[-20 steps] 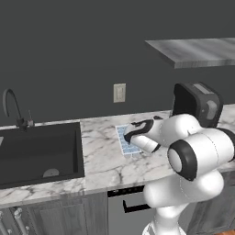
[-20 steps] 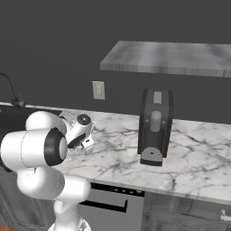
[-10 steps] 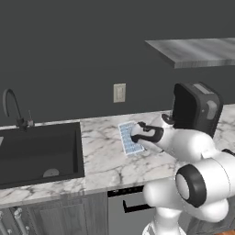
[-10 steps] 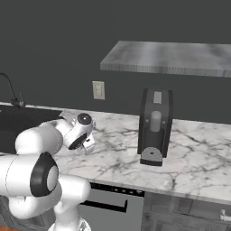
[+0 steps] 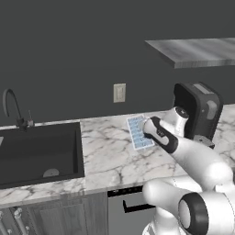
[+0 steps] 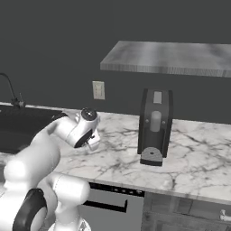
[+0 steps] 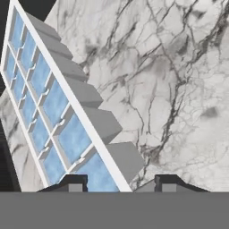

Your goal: The ice cube tray has been filled with water. Take the tray and place it in the freezer to make ice. Close the freezer door after placing the tray.

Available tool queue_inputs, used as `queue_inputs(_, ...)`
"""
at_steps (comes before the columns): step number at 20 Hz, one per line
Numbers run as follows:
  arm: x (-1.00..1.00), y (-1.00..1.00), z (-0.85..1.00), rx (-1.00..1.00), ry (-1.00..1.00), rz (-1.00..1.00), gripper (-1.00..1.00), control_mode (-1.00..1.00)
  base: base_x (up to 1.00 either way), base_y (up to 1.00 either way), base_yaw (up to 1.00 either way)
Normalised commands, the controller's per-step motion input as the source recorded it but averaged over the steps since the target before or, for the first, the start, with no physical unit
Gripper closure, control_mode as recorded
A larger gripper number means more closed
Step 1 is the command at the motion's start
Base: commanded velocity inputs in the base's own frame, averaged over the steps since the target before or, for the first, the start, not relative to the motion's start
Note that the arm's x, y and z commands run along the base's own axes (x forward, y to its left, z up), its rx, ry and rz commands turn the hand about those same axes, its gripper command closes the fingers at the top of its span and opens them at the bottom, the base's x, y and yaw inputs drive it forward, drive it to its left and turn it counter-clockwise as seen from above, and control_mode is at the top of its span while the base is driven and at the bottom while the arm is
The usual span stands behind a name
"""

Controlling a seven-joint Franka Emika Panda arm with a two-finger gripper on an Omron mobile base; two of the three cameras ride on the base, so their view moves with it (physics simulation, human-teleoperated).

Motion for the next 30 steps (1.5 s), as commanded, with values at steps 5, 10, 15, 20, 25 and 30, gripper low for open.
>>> queue_inputs(5,-0.21,-0.32,0.59,0.05,-0.02,0.0,1.0,-1.0,0.0,0.0,0.0)
queue_inputs(10,-0.1,-0.2,0.69,0.1,0.0,0.0,1.0,-1.0,0.0,0.0,0.0)
queue_inputs(15,-0.09,-0.05,0.59,0.07,0.0,0.04,1.0,-1.0,0.0,0.0,0.0)
queue_inputs(20,0.0,-0.15,0.38,0.08,0.01,0.0,1.0,-1.0,0.0,0.0,0.0)
queue_inputs(25,-0.07,-0.03,0.28,0.01,0.0,0.0,1.0,-1.0,0.0,0.0,0.0)
queue_inputs(30,-0.16,0.0,0.11,0.0,0.0,0.0,1.0,-1.0,0.0,0.0,0.0)
